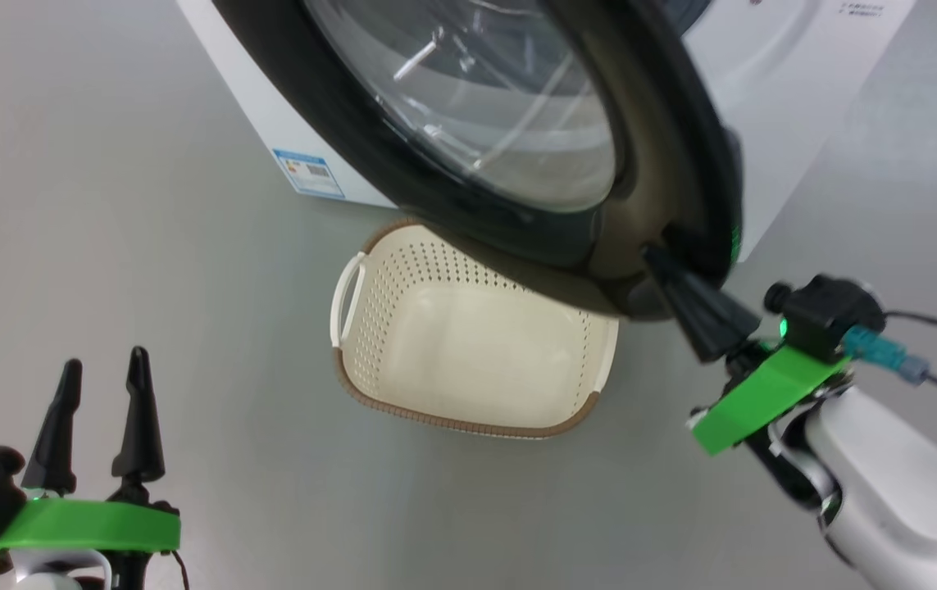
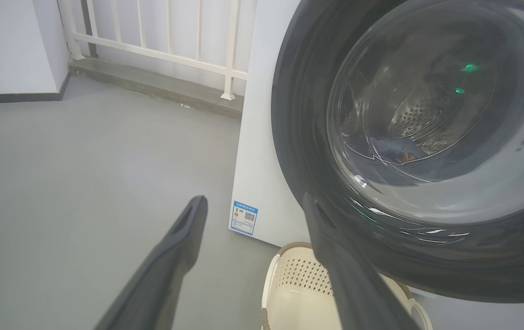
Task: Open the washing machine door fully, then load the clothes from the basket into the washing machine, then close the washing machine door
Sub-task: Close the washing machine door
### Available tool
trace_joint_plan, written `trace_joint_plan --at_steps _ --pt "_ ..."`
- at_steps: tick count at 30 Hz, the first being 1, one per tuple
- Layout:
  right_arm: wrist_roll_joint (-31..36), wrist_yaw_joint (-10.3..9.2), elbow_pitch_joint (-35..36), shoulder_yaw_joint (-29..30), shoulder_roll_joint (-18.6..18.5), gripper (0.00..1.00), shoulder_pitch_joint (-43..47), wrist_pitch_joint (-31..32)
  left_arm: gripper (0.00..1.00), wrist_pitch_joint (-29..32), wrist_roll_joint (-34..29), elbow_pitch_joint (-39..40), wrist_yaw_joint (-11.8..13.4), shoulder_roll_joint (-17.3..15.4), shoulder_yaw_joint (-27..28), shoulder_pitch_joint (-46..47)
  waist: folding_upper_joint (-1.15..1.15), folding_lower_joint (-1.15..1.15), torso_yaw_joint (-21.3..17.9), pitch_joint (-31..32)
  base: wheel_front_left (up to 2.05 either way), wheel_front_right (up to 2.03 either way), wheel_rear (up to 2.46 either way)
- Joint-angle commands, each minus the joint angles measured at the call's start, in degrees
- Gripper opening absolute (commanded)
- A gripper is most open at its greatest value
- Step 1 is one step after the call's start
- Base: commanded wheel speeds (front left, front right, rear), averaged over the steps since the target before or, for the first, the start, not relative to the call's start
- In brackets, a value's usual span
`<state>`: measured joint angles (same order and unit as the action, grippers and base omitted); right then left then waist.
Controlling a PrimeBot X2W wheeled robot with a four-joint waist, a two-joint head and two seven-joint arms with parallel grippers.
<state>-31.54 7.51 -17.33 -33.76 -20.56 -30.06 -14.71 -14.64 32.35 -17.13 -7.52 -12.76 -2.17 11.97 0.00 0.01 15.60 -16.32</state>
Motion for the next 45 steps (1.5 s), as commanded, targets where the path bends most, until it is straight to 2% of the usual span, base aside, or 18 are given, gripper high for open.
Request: trace_joint_plan --at_steps 1,18,25,34,45 --pt "0.80 -0.02 1.06 0.58 -0.70 0.00 -1.47 -0.29 1.00 -0.36 0.34 1.19 0.03 -2.06 1.74 1.78 0.00 -0.01 0.30 -1.85 0.00 0.00 0.00" --pt "1.80 -0.02 -3.39 6.23 -5.13 0.00 -12.90 -0.29 1.00 -0.36 2.21 1.95 0.03 -3.98 0.47 6.32 0.00 -0.01 2.33 -10.84 0.00 0.00 0.00" --pt "2.35 -0.02 -5.72 7.56 -6.87 0.00 -20.56 -0.29 1.00 -0.36 3.07 2.18 0.03 -4.36 0.36 8.12 0.00 -0.01 3.05 -15.31 0.00 0.00 0.00" --pt "7.37 -0.02 -8.57 15.98 -5.32 0.00 -27.62 -0.29 1.00 -0.36 3.53 2.47 0.03 -4.06 0.03 9.79 0.00 -0.01 3.52 -18.05 0.00 0.00 0.00" --pt "8.50 -0.02 -9.19 16.19 -3.42 0.00 -25.51 -0.29 1.00 -0.36 3.50 1.89 0.03 -4.02 -0.09 9.76 0.00 -0.01 2.77 -16.17 0.00 0.00 0.00"
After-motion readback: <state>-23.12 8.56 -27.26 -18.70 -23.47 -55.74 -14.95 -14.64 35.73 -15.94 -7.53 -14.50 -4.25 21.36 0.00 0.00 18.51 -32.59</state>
